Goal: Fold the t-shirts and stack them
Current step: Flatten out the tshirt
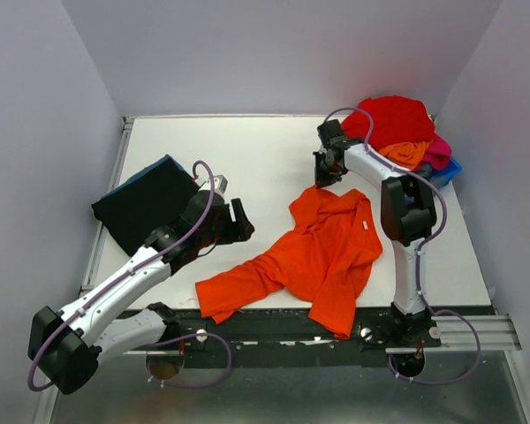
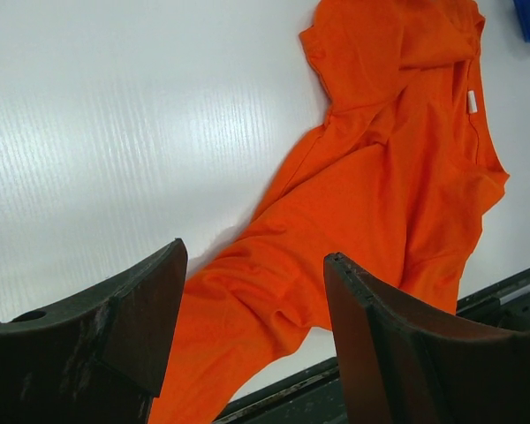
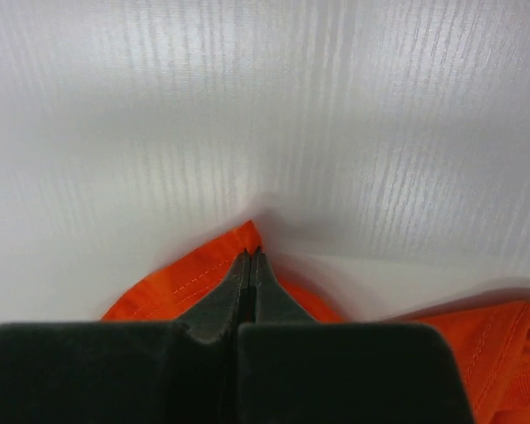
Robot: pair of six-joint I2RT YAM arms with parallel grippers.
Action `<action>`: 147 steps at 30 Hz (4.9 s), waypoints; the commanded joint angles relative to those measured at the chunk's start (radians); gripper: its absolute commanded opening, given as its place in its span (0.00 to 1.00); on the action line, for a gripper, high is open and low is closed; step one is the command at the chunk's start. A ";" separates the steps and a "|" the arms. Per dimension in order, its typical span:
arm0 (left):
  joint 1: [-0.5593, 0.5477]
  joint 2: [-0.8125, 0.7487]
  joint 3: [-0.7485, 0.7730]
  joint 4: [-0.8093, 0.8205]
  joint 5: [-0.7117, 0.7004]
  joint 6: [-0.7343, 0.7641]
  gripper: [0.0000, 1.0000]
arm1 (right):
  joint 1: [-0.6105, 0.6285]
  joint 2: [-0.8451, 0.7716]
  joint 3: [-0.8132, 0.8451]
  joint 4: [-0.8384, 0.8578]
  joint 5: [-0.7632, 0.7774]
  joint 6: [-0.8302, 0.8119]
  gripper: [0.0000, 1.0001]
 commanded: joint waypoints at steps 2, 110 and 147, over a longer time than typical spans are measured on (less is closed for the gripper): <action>0.004 0.028 -0.033 0.061 0.065 0.018 0.77 | 0.005 -0.182 0.023 0.025 -0.086 -0.021 0.01; -0.008 0.394 0.139 0.064 -0.049 0.156 0.62 | -0.271 -0.851 -0.340 0.169 0.013 0.160 0.01; 0.286 0.424 0.233 0.150 0.054 0.076 0.00 | -0.286 -0.714 -0.181 0.128 -0.033 0.151 0.01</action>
